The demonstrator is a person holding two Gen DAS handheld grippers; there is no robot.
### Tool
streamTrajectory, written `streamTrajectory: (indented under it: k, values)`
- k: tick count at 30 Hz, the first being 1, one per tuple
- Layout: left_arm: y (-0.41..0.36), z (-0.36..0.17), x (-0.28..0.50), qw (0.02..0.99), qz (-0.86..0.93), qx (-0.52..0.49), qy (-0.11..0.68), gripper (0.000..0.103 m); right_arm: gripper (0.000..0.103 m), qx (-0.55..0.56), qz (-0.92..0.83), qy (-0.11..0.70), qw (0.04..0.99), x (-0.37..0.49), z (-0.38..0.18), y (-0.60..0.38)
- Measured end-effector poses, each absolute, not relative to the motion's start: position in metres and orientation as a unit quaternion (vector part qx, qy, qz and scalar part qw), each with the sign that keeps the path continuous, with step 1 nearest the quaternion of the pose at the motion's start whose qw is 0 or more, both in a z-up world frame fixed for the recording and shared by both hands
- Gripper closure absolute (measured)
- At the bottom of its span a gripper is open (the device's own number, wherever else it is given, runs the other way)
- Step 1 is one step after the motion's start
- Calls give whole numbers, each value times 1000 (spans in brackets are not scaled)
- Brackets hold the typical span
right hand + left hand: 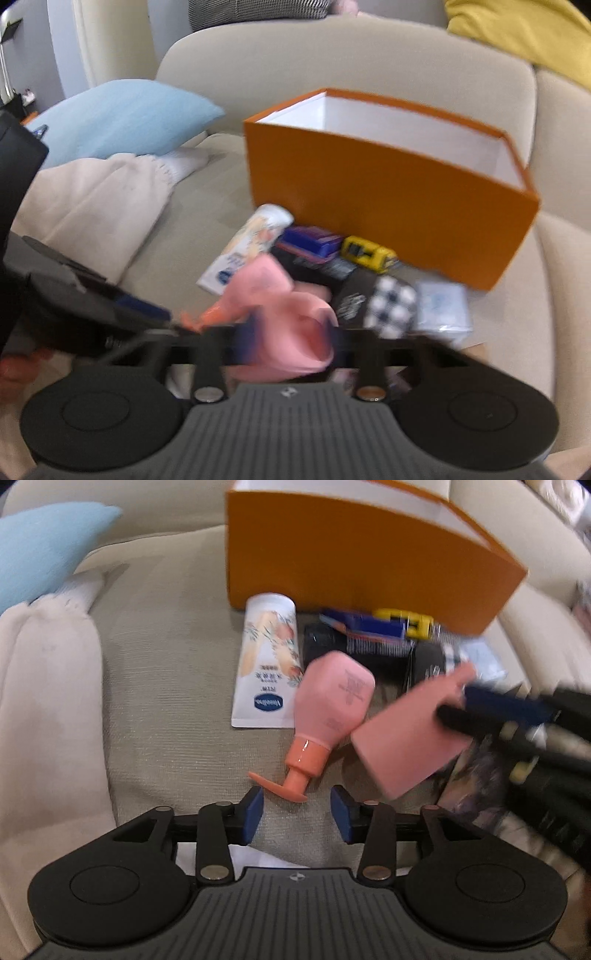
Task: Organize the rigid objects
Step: 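Grasp the pink pump bottle with the left tool while the right tool grasps the pink lidded cup, then lift the pink bottle with the left tool while the right tool lifts the pink cup toward the box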
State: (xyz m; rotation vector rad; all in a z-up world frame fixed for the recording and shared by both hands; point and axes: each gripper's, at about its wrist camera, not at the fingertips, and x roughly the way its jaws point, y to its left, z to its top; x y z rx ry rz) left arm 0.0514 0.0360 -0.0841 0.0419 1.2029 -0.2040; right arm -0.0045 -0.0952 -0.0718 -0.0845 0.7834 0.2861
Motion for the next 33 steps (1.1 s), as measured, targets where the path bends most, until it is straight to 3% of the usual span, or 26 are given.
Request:
streamTrajectory:
  k: [6, 9, 14, 17, 27, 29, 30, 31, 33]
  values:
    - [20, -104, 59, 808, -87, 73, 579, 52, 73, -17, 139, 389, 910, 1, -75, -101]
    - [19, -106, 58, 808, -86, 75, 577, 52, 64, -17, 144, 392, 909, 1, -78, -98]
    - [29, -101, 54, 815, -84, 57, 571, 74, 46, 15, 142, 402, 904, 4, -80, -103]
    - [36, -92, 49, 822, -89, 43, 561, 76, 41, 32, 138, 405, 903, 4, -80, -107]
    - [49, -46, 20, 859, -106, -4, 500, 81, 37, 24, 146, 415, 898, -1, -84, -102]
    - [50, -38, 18, 861, -115, -11, 495, 88, 36, 21, 148, 419, 896, -3, -86, -101]
    - [49, -31, 19, 861, -119, -16, 494, 99, 36, 21, 149, 420, 895, -4, -87, -102]
    - [50, -27, 18, 862, -125, -22, 491, 103, 35, 20, 149, 422, 894, -5, -88, -102]
    - [45, -24, 12, 866, -132, -22, 483, 103, 32, 23, 147, 427, 892, -5, -89, -103]
